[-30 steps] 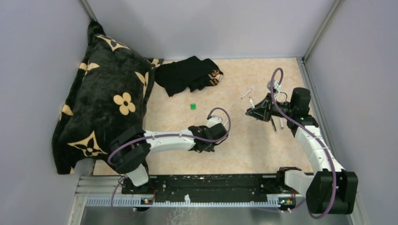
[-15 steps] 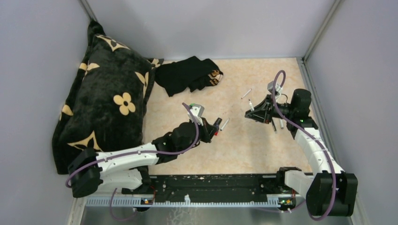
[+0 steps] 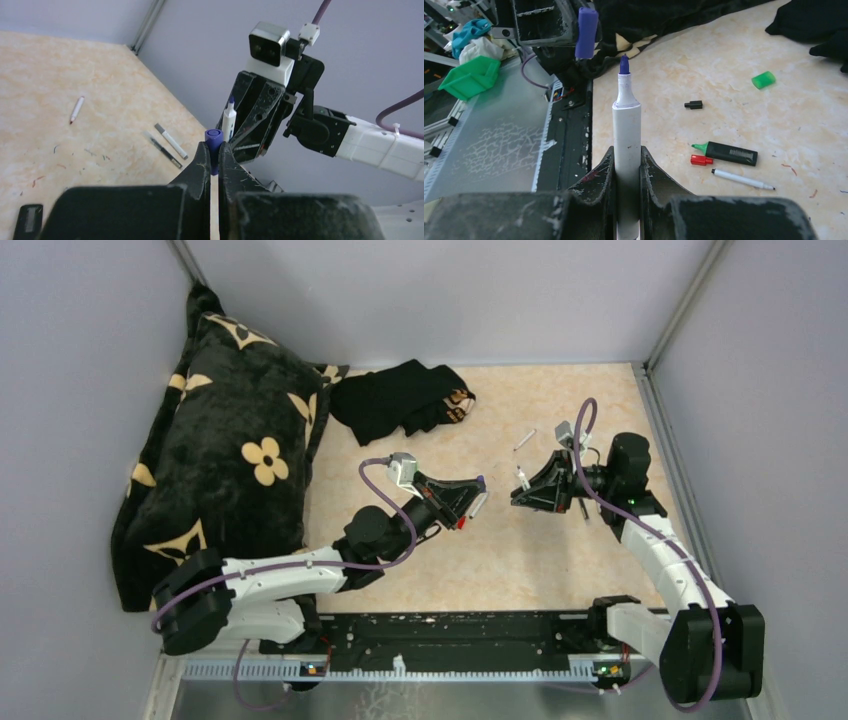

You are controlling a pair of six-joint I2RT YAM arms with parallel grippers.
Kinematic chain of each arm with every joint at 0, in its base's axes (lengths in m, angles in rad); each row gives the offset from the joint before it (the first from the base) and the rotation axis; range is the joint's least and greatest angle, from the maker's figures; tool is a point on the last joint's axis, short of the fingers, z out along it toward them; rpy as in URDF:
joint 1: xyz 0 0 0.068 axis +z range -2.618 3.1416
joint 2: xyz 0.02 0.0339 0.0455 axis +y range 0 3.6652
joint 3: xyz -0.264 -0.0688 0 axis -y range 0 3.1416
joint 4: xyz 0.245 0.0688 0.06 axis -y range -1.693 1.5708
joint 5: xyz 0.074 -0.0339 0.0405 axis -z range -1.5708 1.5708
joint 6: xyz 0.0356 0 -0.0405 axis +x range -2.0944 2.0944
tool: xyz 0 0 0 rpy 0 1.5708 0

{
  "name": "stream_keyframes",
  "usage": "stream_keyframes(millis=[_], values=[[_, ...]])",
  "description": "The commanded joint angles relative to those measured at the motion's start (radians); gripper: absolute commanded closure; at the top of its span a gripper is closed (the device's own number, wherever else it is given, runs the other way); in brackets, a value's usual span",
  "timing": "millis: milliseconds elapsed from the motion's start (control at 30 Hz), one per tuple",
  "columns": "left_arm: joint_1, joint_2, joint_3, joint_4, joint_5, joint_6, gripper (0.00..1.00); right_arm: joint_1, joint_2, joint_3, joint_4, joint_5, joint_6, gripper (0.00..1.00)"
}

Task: Insert the pens into the pen caps
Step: Insert the pen cap onto the pen.

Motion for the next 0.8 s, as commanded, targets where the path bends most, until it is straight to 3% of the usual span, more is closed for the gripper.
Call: stream_keyframes(millis=[0,333,767], values=[[0.005,0.059,0.014,0.216,-0.01,0.036,1.0,0.039,-0.015,-0.002,0.049,-0.039,-0.003,1.0],[0.005,0.178,0.064,0.411,-0.073,0.07,1.0,0.084,-0.01,-0.004,0.066,-0.021,0.03,1.0],[0.004,0.263,0.102,0.502,-0.075,0.06,1.0,0.129,-0.003,-0.018,0.096,0.026,0.053,1.0]])
